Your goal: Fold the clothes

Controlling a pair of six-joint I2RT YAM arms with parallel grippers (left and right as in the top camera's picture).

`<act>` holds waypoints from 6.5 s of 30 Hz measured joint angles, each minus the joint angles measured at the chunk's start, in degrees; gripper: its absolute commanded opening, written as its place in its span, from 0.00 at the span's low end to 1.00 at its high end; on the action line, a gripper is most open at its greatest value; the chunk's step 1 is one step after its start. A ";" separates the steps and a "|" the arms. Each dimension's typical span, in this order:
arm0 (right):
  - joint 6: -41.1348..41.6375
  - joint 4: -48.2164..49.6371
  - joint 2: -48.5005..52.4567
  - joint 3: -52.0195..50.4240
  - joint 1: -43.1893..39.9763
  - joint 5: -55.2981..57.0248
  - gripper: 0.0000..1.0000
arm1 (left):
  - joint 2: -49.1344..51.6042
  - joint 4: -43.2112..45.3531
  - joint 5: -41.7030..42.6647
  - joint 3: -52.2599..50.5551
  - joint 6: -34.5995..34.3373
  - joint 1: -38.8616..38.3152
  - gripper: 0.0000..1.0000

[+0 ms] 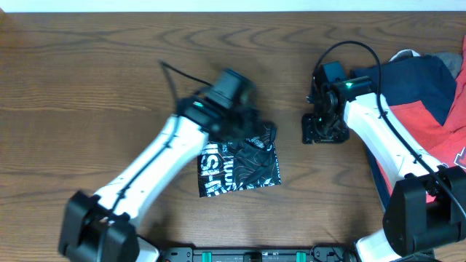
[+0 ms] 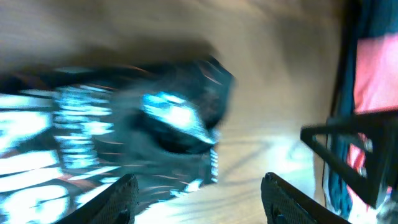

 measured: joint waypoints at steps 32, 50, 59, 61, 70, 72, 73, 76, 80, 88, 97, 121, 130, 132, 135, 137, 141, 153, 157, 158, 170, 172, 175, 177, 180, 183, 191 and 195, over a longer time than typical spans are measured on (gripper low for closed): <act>-0.61 -2.49 8.28 -0.11 19.52 0.87 0.08 | 19.98 -8.31 -7.56 -1.64 6.43 13.22 0.64; 9.70 -10.10 8.22 -0.20 19.15 15.80 0.08 | 19.23 -25.27 -7.98 -1.70 7.10 13.22 0.65; 10.43 -3.87 5.16 -0.35 16.50 8.33 0.13 | 5.18 -8.22 -7.19 -1.92 11.85 13.22 1.00; 10.19 -3.67 4.98 -0.37 16.17 6.56 0.15 | 4.50 -4.15 -4.70 -1.84 15.47 13.25 0.98; 10.08 -4.28 4.37 -0.37 12.00 3.67 0.24 | 12.63 0.57 6.71 -1.84 33.79 13.03 0.98; 10.08 -4.61 3.04 -0.39 10.12 3.48 0.25 | 15.58 1.18 9.60 -1.84 36.61 13.03 0.98; 10.08 -4.70 2.34 -0.39 9.40 3.48 0.25 | 16.59 1.42 10.58 -1.84 37.38 13.03 0.98; 9.81 -5.38 -0.61 -0.39 6.47 3.41 0.27 | 20.00 1.88 14.14 -1.84 39.60 13.00 0.98; 9.18 -6.45 -3.74 -0.39 3.45 3.37 0.27 | 22.36 1.22 17.99 -1.44 41.05 12.63 0.98; 8.72 -7.61 -4.35 -0.42 0.35 3.32 0.27 | 26.93 -0.31 23.87 0.04 41.90 9.70 0.38; 8.26 -7.78 -4.35 -0.44 -0.63 3.32 0.26 | 29.07 -0.20 25.11 -0.11 42.84 10.34 0.06; 7.82 -7.72 -4.35 -0.44 -0.63 4.22 0.26 | 29.83 16.65 13.00 14.40 18.38 65.51 0.06; 7.82 -6.78 -4.35 -0.44 -0.63 4.26 0.26 | 29.83 18.38 13.20 14.40 8.61 78.86 0.98; 7.82 -6.78 -4.35 -0.44 -0.63 4.24 0.26 | 29.83 17.25 13.31 14.40 7.43 79.95 0.98; 7.82 -6.75 -4.35 -0.44 -0.63 4.28 0.27 | 29.83 14.51 13.46 14.40 7.06 80.91 0.98; 7.80 -6.69 -4.35 -0.44 -0.63 4.28 0.27 | 29.79 13.05 13.40 14.40 7.56 81.18 0.98; 7.69 -5.79 -4.35 -0.44 -0.63 4.31 0.63 | 28.35 10.69 12.24 14.38 9.03 80.81 0.98; 7.41 11.89 -4.35 -0.44 -0.63 -1.36 0.99 | 13.84 9.11 10.91 14.86 17.59 58.36 0.98; 7.41 16.98 -4.35 -0.44 -0.76 -2.05 0.99 | 14.62 5.29 10.64 14.86 19.82 45.90 0.98; 7.43 17.53 -4.35 -0.44 -0.92 -2.12 0.99 | 14.91 3.91 10.38 14.84 20.81 42.38 0.98; 3.80 -6.40 -4.35 -0.48 -11.91 -2.67 0.99 | 15.37 -36.39 -4.79 14.49 25.51 20.87 0.98; 3.19 -10.38 -4.35 -0.52 -12.94 -2.69 0.99 | 15.37 -41.68 -5.95 14.47 25.53 20.70 0.98; 2.45 -14.75 -4.35 -0.55 -13.88 -2.67 0.99 | 15.34 -45.77 -6.91 14.32 25.55 20.65 0.98; 2.03 -16.83 -4.50 -0.55 -14.10 -2.67 0.99 | 14.51 -45.64 -7.34 13.16 25.64 20.65 0.98; 1.77 -16.90 -6.10 -1.40 -14.12 -2.69 0.99 | 9.99 -42.71 -7.89 8.68 25.44 20.65 0.98; 1.81 -12.94 -11.78 -4.37 -14.12 -2.64 0.99 | 1.53 -36.35 -8.44 2.78 25.00 20.57 0.98; 5.95 4.74 -42.16 -18.69 -11.61 5.57 0.99 | -34.38 -13.40 -10.62 -18.36 27.43 15.26 0.98; 7.28 9.55 -58.25 -24.48 -10.82 10.51 0.99 | -53.75 -8.52 -10.80 -25.59 28.11 12.81 0.98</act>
